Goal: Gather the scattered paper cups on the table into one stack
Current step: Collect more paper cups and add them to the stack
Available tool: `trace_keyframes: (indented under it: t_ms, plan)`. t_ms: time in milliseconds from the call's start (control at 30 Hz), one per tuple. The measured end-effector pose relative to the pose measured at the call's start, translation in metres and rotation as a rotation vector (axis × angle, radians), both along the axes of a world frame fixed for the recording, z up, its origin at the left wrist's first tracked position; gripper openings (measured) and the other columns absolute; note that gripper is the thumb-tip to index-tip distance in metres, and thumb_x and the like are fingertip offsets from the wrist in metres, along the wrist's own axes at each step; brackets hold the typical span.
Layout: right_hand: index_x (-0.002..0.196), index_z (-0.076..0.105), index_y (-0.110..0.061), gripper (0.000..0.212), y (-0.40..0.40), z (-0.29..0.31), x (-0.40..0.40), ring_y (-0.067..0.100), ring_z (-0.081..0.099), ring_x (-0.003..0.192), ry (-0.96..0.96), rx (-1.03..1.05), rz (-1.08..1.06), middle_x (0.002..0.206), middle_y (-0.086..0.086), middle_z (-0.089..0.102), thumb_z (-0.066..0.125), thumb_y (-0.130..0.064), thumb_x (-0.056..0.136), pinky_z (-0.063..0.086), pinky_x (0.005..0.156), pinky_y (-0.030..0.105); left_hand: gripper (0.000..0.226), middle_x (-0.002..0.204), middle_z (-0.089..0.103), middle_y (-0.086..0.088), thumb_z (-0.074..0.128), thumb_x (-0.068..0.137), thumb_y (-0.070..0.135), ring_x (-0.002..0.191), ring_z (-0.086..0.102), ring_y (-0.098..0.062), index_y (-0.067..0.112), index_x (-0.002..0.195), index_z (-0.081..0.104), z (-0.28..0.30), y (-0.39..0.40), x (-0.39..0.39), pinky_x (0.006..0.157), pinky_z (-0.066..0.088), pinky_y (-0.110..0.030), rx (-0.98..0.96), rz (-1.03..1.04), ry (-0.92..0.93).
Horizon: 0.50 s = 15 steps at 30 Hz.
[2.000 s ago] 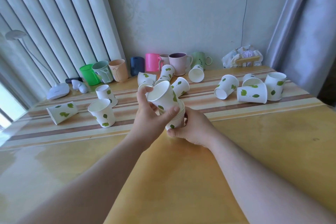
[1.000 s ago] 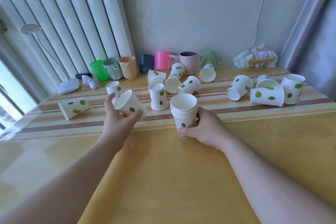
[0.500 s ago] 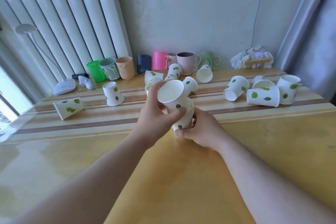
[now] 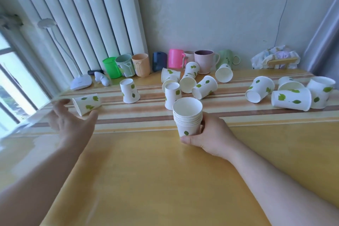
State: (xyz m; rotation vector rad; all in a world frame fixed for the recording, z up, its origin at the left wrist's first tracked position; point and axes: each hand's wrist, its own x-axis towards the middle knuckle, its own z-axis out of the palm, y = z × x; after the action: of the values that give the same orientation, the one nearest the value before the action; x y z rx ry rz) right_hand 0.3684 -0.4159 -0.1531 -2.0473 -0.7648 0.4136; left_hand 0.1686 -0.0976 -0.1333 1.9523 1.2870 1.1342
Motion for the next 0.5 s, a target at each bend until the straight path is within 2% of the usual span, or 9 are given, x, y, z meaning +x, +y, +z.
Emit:
trace_keyframes:
  t_ms: [100,200,267,367,500]
  plan:
    - [0.111,0.069,-0.042,0.046,0.018,-0.003,-0.016,-0.006,0.069,0.100,0.000,-0.017,0.049,0.105,-0.023,0.077,0.097,-0.041,0.075,0.052,0.078,0.022,0.109,0.168,0.021,-0.010,0.091,0.079,0.038,0.157,0.024,-0.032,0.035,0.161,0.020,0.002,0.029,-0.003,0.129,0.026,-0.050,-0.085,-0.072,0.032]
    - [0.115,0.070,-0.039,0.049,0.039,0.003,-0.027,-0.001,0.071,0.104,0.014,-0.043,0.084,0.108,-0.021,0.078,0.098,-0.037,0.075,0.058,0.088,0.028,0.122,0.175,0.013,-0.003,0.094,0.079,0.036,0.160,0.023,-0.027,0.038,0.168,0.010,0.008,0.052,0.002,0.128,0.027,-0.049,-0.147,-0.183,0.070]
    - [0.115,0.069,-0.038,0.051,0.058,0.009,-0.029,0.001,0.071,0.106,0.007,-0.045,0.101,0.110,-0.021,0.078,0.099,-0.035,0.074,0.059,0.092,0.030,0.121,0.174,0.017,0.000,0.093,0.080,0.028,0.157,0.028,-0.027,0.037,0.169,0.012,0.009,0.064,0.008,0.124,0.032,-0.048,-0.164,-0.230,0.073]
    - [0.118,0.067,-0.037,0.052,0.093,0.014,-0.033,0.002,0.067,0.105,-0.045,-0.013,0.082,0.112,-0.023,0.073,0.097,-0.037,0.075,0.054,0.086,0.028,0.112,0.168,0.028,0.001,0.093,0.078,0.028,0.151,0.037,-0.030,0.037,0.166,0.024,0.007,0.084,0.017,0.119,0.040,-0.048,-0.175,-0.241,0.147]
    - [0.113,0.066,-0.035,0.048,0.126,0.000,-0.039,0.007,0.069,0.098,-0.068,0.027,0.013,0.101,-0.023,0.073,0.094,-0.046,0.077,0.055,0.081,0.030,0.083,0.154,0.045,-0.005,0.081,0.083,0.022,0.136,0.051,-0.036,0.029,0.156,0.040,-0.005,0.100,0.022,0.112,0.048,-0.049,-0.168,-0.210,0.201]
